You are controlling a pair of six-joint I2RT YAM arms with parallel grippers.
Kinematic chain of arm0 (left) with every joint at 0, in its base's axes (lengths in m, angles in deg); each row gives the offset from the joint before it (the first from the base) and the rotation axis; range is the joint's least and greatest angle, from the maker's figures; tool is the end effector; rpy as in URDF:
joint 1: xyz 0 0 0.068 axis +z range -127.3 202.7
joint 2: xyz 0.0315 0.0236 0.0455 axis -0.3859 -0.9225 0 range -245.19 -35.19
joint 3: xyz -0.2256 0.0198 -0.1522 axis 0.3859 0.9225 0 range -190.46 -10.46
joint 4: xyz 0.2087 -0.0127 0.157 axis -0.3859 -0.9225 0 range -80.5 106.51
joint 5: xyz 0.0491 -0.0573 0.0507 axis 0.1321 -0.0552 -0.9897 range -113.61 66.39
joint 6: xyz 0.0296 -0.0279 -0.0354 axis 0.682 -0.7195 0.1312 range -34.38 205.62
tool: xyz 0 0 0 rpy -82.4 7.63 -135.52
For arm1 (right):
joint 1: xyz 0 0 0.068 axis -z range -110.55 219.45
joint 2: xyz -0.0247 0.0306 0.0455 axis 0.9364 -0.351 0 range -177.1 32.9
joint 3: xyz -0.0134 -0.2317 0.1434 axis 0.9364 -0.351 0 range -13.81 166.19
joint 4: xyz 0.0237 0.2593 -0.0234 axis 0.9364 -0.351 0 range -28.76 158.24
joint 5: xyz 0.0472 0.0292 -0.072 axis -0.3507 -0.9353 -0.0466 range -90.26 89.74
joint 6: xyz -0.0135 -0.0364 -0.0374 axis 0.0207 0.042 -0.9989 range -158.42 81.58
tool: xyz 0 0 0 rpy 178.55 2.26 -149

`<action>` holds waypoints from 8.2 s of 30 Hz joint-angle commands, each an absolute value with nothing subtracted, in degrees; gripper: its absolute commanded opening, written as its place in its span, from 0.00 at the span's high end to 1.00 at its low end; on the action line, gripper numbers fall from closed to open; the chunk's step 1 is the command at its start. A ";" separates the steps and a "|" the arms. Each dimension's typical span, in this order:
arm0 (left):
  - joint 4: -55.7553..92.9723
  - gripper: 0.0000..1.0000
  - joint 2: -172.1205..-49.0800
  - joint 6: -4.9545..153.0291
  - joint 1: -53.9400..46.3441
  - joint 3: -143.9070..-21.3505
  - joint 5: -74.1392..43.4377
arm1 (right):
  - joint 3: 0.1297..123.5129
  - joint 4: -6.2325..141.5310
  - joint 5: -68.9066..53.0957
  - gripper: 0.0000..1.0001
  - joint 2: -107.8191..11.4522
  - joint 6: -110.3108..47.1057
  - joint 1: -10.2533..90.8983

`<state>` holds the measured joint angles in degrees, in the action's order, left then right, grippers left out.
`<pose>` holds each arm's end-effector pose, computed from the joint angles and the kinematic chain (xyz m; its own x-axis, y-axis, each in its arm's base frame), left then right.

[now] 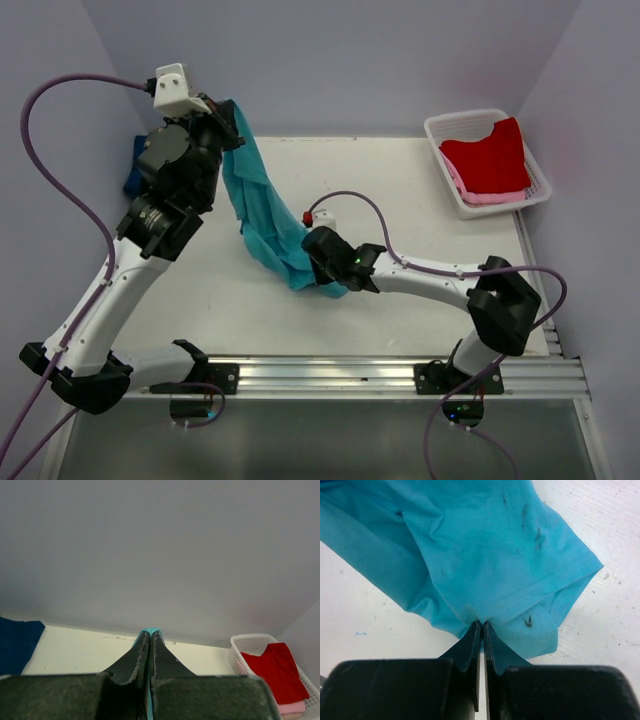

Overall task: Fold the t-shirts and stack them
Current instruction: Flatten the tshirt out

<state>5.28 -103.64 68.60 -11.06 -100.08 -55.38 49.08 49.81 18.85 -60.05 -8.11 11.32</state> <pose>0.2037 -0.1136 0.5216 0.1253 -0.3831 -0.9152 0.0815 0.9233 -0.3753 0.1931 0.2885 0.2258 -0.6884 -0.2043 -0.6959 -0.3943 0.9108 0.1227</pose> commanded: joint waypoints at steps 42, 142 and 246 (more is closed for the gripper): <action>9.56 1.00 -101.55 67.25 -10.87 -98.26 -55.52 | 58.43 52.78 13.09 0.80 -76.61 -8.45 11.00; 2.80 1.00 -87.67 71.64 -10.87 -81.85 -61.40 | 68.89 28.34 64.15 1.00 -29.95 -16.61 14.51; 27.48 1.00 -127.64 79.38 9.52 -70.57 -43.47 | 69.59 60.34 46.04 1.00 -77.04 -31.74 41.59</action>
<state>18.99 -126.74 81.58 9.47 -66.91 -42.57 64.45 56.32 40.40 -76.49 -33.05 40.63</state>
